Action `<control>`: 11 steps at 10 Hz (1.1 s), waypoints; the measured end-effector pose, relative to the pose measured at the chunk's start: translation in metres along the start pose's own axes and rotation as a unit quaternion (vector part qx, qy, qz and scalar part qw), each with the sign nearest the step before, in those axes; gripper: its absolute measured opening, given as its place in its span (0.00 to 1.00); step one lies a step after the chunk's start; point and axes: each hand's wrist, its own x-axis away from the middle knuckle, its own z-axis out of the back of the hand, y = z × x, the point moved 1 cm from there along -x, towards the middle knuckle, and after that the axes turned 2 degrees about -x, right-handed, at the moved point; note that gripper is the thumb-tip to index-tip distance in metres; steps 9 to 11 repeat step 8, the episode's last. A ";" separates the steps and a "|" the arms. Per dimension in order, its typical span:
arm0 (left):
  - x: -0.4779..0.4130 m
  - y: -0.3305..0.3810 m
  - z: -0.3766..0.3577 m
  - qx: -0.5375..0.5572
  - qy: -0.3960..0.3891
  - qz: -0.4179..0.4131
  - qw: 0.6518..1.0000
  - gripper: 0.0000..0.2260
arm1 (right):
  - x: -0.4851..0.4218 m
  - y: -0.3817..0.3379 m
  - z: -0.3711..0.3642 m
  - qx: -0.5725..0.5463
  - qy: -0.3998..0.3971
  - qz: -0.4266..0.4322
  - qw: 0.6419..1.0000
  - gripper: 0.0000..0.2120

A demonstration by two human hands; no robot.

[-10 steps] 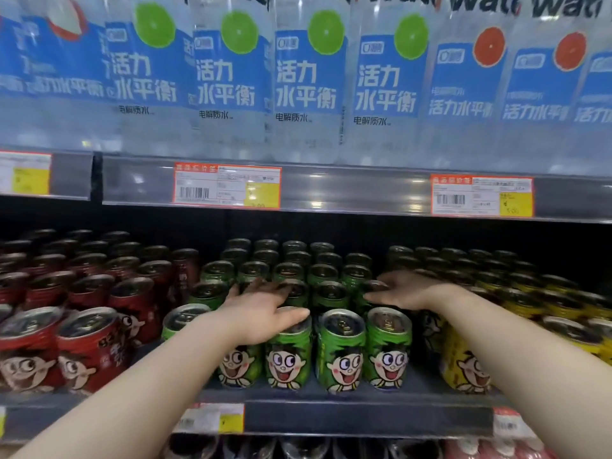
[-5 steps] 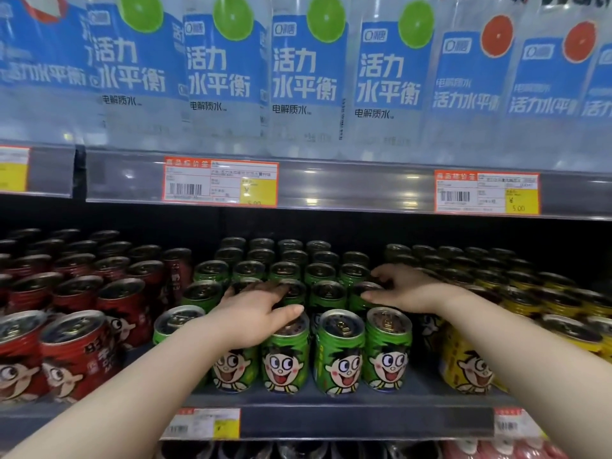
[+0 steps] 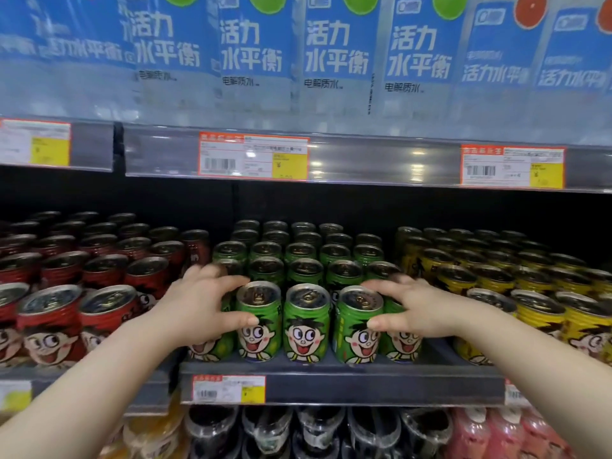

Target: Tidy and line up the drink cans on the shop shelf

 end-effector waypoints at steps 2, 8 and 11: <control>0.000 0.004 -0.009 -0.025 0.047 0.004 0.999 0.32 | 0.001 -0.007 -0.003 0.009 0.027 -0.020 0.999 0.35; 0.028 -0.016 0.014 0.096 0.086 0.015 0.992 0.32 | 0.024 -0.023 0.002 0.064 0.150 0.014 0.987 0.39; 0.028 -0.016 0.014 0.096 0.086 0.015 0.992 0.32 | 0.024 -0.023 0.002 0.064 0.150 0.014 0.987 0.39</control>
